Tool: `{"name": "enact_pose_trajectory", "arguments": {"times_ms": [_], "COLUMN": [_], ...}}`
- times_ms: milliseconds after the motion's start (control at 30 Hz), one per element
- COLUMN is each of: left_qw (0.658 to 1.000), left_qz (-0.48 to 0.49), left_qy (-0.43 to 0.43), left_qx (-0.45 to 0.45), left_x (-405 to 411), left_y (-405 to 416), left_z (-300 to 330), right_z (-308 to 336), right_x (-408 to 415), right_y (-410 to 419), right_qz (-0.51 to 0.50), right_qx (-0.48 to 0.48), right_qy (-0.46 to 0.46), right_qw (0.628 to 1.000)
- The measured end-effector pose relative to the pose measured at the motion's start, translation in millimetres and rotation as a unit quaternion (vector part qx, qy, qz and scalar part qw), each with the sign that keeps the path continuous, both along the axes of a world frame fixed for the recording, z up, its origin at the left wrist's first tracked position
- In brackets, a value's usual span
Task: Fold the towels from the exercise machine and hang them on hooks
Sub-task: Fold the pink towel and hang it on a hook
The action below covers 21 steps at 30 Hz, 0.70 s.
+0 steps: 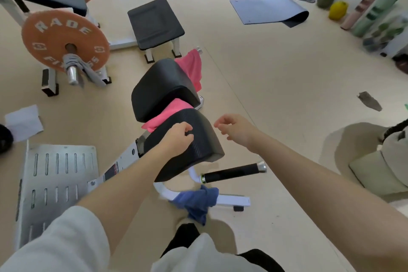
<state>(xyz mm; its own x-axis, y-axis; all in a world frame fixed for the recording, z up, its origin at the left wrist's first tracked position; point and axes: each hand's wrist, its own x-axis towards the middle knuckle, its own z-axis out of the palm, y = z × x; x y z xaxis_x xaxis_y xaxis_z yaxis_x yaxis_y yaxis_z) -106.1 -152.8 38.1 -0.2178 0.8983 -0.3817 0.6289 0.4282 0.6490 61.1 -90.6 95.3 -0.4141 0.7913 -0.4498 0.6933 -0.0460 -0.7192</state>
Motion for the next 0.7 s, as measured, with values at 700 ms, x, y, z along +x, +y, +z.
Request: {"name": "enact_pose_trajectory", "arguments": {"times_ms": [700], "left_qw": [0.939], "left_qz": [0.267], "left_qy": [0.155], "left_qx": [-0.150], "left_x": [15], "left_y": [84], "left_z": [-55], "right_z": [-107], "right_x": [-147], "right_y": [176], "right_qz": [0.385], "right_qx": [-0.003], "right_qy": [-0.050], "right_qw": [0.921]}}
